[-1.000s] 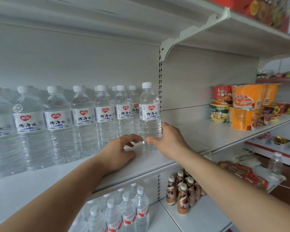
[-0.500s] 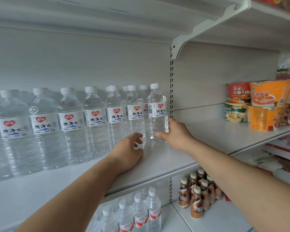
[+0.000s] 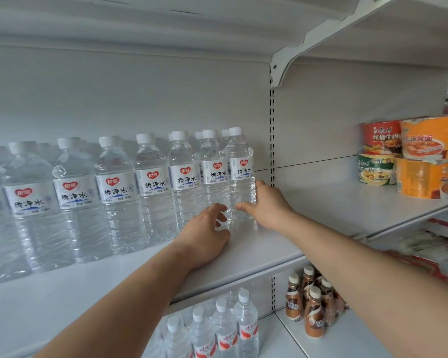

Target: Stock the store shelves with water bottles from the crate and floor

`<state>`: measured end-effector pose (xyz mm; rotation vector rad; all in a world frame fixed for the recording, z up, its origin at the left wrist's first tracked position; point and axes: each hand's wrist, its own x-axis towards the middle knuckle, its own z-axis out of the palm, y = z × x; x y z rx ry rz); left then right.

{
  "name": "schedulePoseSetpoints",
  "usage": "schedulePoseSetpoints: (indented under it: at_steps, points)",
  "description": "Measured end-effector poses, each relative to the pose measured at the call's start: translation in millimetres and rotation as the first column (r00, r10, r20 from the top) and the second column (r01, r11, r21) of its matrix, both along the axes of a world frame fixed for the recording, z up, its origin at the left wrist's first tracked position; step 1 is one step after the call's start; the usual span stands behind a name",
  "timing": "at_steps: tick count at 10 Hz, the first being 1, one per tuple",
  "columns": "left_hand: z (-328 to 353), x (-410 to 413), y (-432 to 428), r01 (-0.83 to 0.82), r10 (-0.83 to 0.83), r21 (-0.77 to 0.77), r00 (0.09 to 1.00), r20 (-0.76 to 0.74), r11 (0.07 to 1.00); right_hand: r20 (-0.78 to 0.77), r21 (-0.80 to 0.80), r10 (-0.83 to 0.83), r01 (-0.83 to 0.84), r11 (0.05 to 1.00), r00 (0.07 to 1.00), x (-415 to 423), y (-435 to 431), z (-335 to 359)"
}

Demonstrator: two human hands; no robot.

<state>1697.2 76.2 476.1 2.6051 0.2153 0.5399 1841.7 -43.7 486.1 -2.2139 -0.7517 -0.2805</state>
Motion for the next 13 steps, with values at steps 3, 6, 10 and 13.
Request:
schedulePoseSetpoints:
  at_steps: [3,6,10,13]
  points:
    - [0,-2,-1,-0.018,0.018,-0.017,1.000,0.006,1.000,0.001,0.023,0.019,-0.019,1.000,1.000,-1,0,-7]
    - [1,-8,1,-0.083,0.091,-0.098,0.993,0.077,0.992,-0.076,0.002,0.049,-0.049,0.999,0.996,-1,-2,-10]
    - [15,-30,-5,-0.134,0.195,-0.184,0.907,0.373,0.974,-0.147,-0.091,0.039,-0.053,0.994,0.988,-4,-2,-5]
    - [32,-161,-10,-0.089,0.316,-0.491,0.859,0.403,0.867,0.047,0.072,0.078,-0.081,0.994,0.996,-129,-23,12]
